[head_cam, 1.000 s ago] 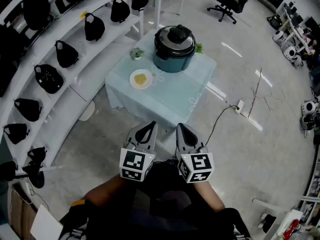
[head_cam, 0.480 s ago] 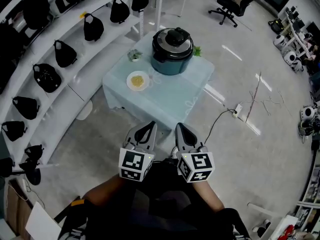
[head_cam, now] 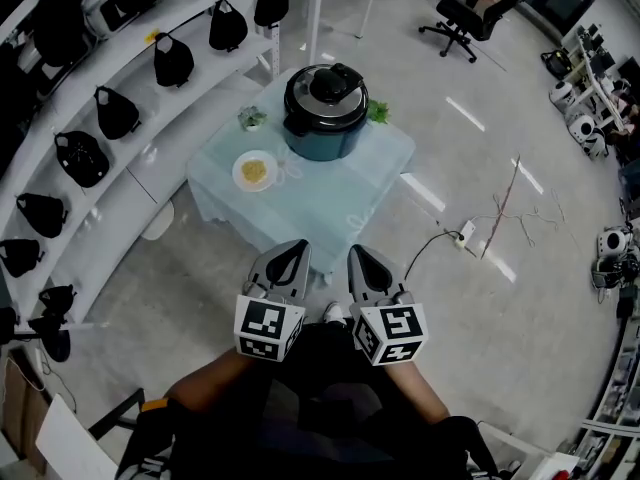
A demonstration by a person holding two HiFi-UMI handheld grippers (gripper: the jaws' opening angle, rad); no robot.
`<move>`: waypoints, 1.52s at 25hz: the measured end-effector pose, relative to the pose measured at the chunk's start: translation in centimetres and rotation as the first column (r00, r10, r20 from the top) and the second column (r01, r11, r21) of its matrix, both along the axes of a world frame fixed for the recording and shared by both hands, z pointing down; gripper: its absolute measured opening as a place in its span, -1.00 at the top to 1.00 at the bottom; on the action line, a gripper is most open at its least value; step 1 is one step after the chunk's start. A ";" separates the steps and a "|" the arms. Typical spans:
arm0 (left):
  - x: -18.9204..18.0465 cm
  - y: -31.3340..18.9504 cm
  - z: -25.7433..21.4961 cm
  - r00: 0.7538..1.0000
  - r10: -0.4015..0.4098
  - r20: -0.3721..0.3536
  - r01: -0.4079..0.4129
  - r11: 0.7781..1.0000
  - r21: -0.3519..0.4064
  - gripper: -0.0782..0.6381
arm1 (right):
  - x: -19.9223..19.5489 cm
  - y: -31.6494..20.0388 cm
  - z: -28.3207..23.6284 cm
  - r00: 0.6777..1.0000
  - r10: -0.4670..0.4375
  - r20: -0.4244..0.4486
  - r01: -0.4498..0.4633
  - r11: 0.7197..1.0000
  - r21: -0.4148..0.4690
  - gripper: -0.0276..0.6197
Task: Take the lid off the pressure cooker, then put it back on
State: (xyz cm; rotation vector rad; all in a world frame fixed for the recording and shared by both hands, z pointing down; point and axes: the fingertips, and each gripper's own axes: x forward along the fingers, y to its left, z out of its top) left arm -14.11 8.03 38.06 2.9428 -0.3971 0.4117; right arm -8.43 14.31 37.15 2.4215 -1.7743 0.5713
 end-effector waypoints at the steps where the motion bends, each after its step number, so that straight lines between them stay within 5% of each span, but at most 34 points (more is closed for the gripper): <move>1: 0.9 0.2 -0.2 1.000 -0.005 -0.006 0.005 1.000 0.004 0.76 | 0.9 0.2 -0.1 1.000 -0.006 -0.007 0.006 1.000 0.002 0.86; 9: 6.7 3.4 -0.5 0.998 -0.064 -0.016 0.065 0.998 0.020 0.76 | 6.8 2.7 -0.1 0.996 -0.082 -0.019 0.083 0.996 0.013 0.86; 18: 8.9 3.7 0.6 0.990 -0.130 0.051 0.129 0.991 0.032 0.76 | 9.9 2.5 1.6 0.988 -0.153 0.039 0.152 0.988 0.010 0.86; 23: 10.0 0.6 2.0 0.984 -0.157 0.079 0.158 0.987 -0.004 0.76 | 11.2 -0.3 2.5 0.983 -0.175 0.064 0.176 0.984 -0.012 0.86; 38: 13.6 -11.3 2.4 0.976 -0.217 0.005 0.217 0.974 -0.068 0.76 | 17.3 -12.0 1.8 0.984 -0.178 -0.031 0.175 0.981 -0.089 0.86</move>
